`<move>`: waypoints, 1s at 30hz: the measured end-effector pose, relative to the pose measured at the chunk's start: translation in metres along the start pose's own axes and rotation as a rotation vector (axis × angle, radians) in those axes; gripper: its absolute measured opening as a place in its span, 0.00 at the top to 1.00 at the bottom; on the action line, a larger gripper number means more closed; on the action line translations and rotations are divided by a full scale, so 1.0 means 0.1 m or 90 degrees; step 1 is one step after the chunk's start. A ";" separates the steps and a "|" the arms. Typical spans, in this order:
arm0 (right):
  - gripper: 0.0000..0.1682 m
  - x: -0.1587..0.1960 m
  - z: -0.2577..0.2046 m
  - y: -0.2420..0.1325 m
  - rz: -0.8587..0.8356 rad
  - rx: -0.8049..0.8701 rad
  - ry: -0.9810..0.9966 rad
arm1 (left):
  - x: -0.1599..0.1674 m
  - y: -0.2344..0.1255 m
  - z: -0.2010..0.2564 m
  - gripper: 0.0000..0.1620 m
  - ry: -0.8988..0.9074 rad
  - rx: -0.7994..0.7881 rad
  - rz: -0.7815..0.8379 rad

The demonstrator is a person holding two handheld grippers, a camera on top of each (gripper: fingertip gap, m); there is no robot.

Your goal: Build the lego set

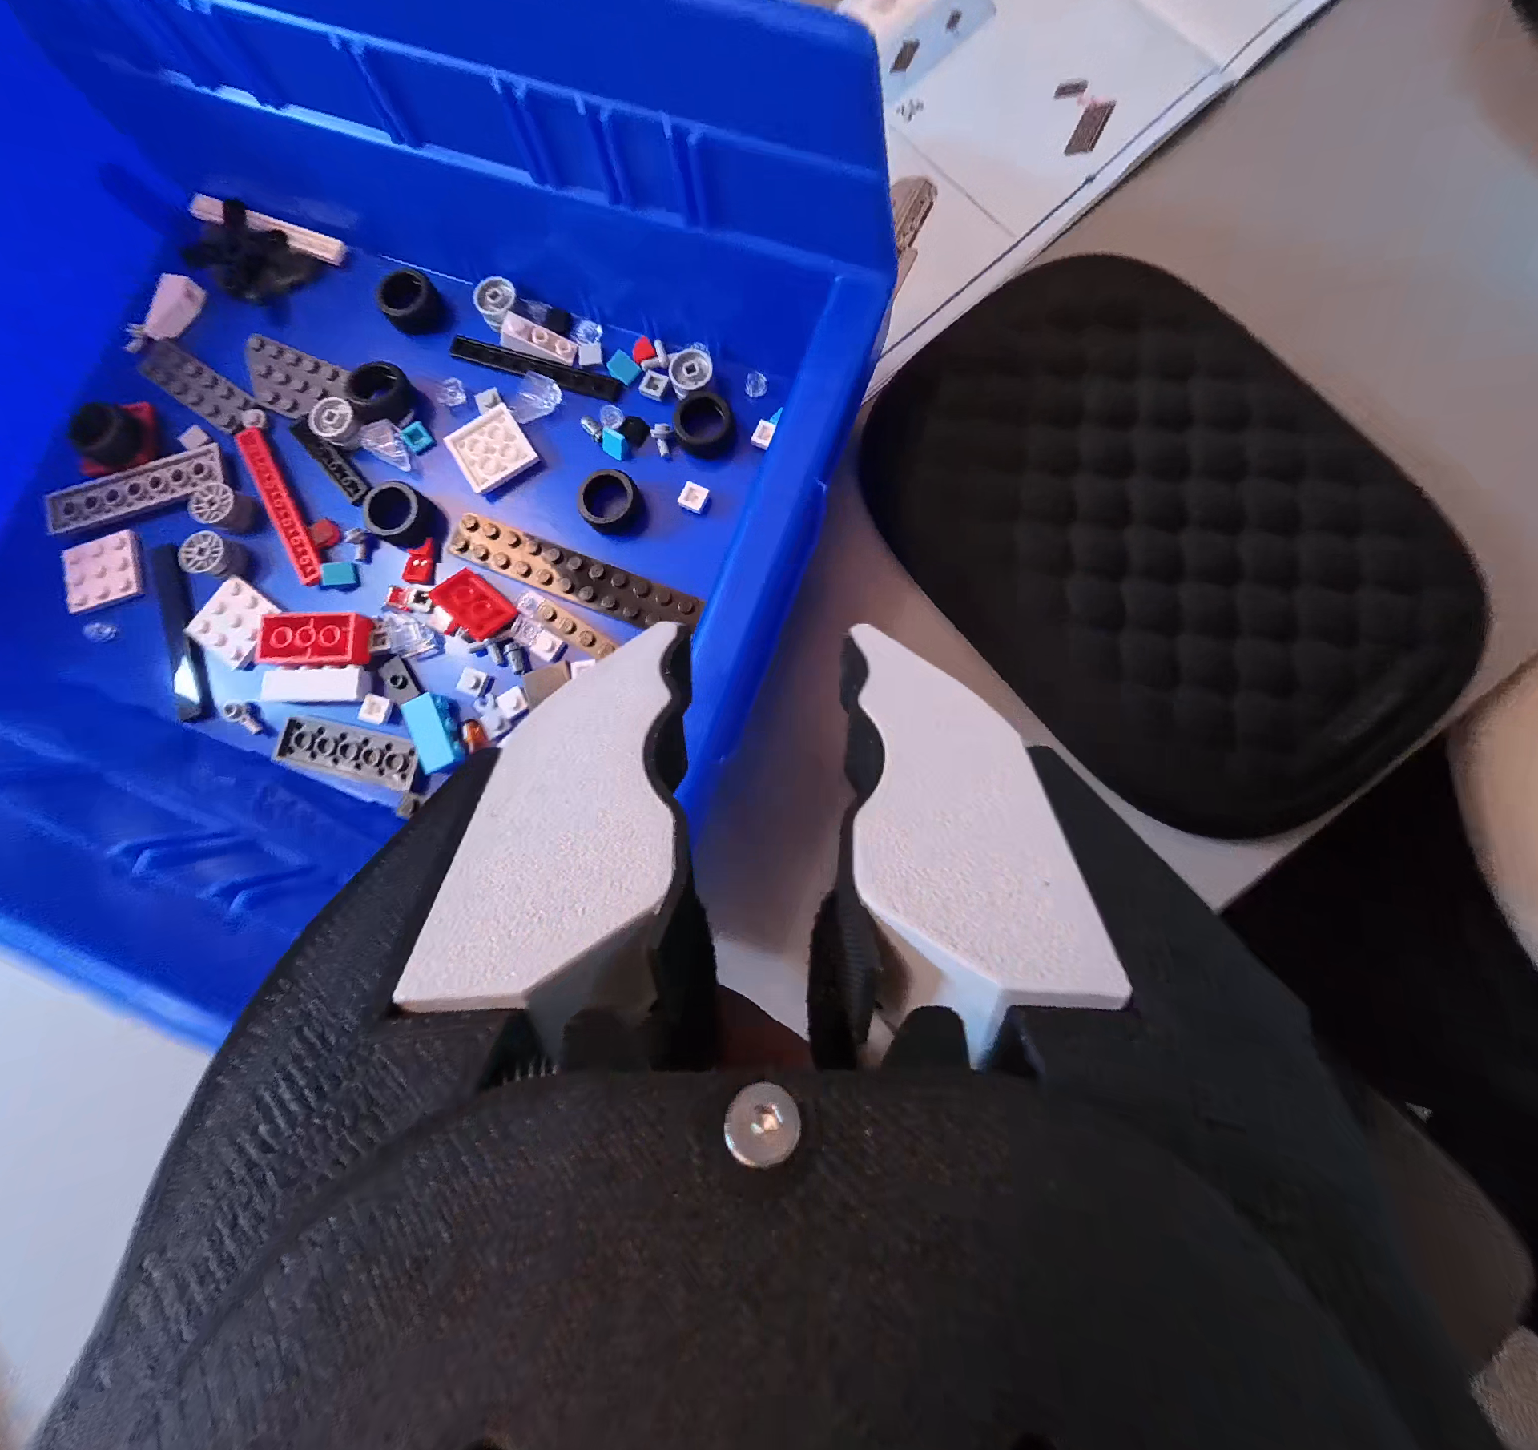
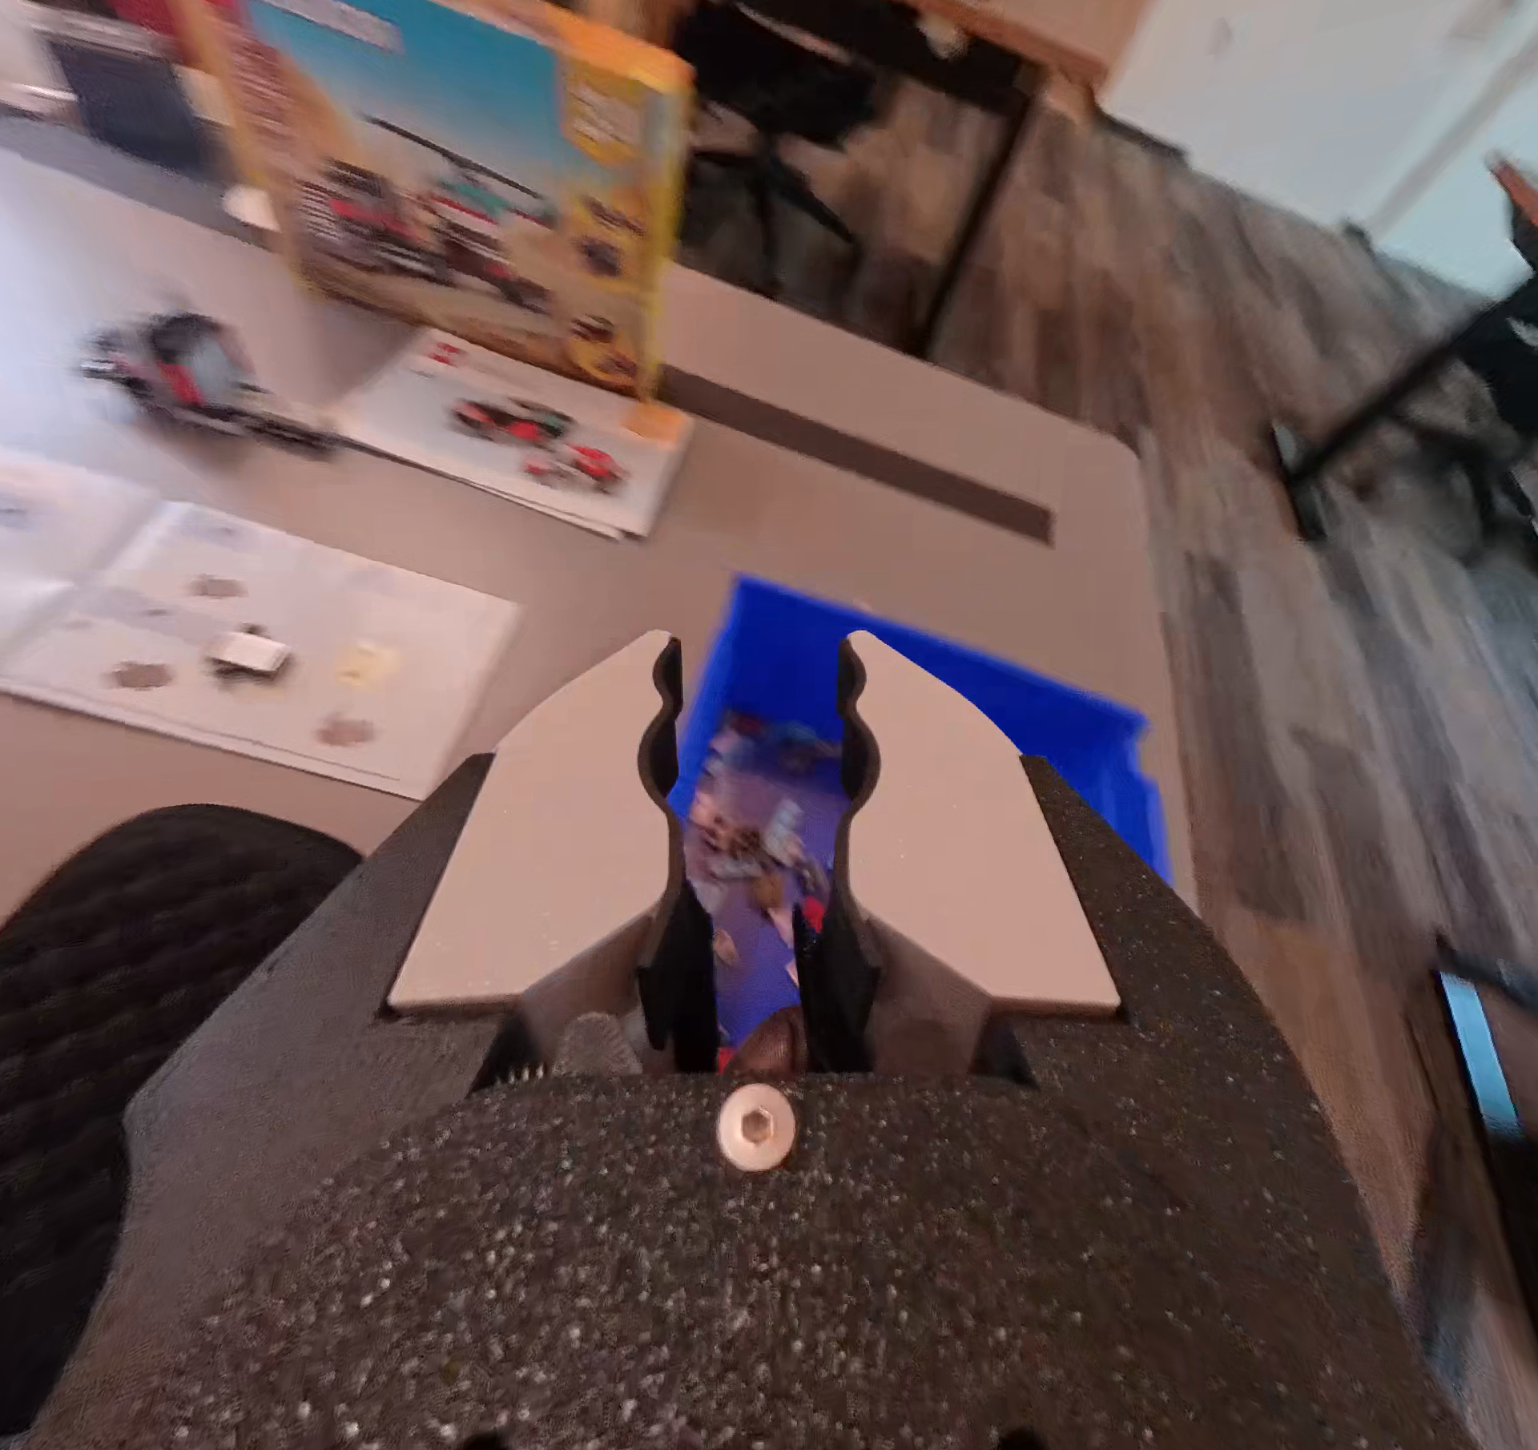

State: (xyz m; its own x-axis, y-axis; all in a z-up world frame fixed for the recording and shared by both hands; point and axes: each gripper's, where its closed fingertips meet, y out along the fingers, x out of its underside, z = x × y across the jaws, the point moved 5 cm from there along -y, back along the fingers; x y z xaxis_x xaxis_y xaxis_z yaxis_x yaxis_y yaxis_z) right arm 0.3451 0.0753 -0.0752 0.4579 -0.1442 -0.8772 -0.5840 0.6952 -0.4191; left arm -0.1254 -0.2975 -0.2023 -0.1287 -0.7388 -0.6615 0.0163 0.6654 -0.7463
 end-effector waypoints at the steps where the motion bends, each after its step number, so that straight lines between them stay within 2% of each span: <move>1: 0.79 -0.11 -0.17 0.03 0.021 -0.034 -0.024 | 0.01 0.05 0.01 0.80 0.005 0.003 -0.010; 5: 0.79 -0.42 -0.85 0.14 0.090 -0.192 -0.114 | 0.05 0.16 0.00 0.85 0.007 -0.003 -0.026; 8: 0.79 -0.47 -1.26 0.22 0.112 -0.293 -0.191 | 0.11 0.13 -0.10 0.90 -0.020 -0.032 -0.032; 11: 0.79 -0.46 -1.48 0.33 0.109 -0.343 -0.211 | 0.16 0.09 -0.15 0.88 -0.045 -0.020 -0.036; 14: 0.79 -0.42 -1.58 0.43 0.101 -0.379 -0.187 | 0.37 0.10 -0.26 0.81 -0.028 -0.070 -0.147; 20: 0.79 -0.30 -1.59 0.55 0.081 -0.394 -0.169 | 0.51 -0.07 -0.13 0.83 -0.033 -0.041 -0.203; 25: 0.79 -0.21 -1.50 0.60 0.074 -0.392 -0.153 | 0.60 -0.32 0.04 0.81 -0.081 0.017 -0.333; 26: 0.79 -0.20 -1.49 0.60 0.073 -0.392 -0.148 | 0.49 -0.34 0.06 0.81 -0.090 0.022 -0.303; 30: 0.79 -0.13 -1.47 0.65 0.066 -0.399 -0.143 | -0.22 -0.36 -0.07 0.81 -0.083 -0.010 -0.052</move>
State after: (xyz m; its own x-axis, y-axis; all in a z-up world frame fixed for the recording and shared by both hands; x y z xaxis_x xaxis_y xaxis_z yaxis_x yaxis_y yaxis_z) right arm 0.2024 0.0188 -0.1250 0.4669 0.0991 -0.8787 -0.8802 0.1478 -0.4510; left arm -0.1302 -0.3047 -0.1609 0.0017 -0.7970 -0.6039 -0.0049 0.6039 -0.7970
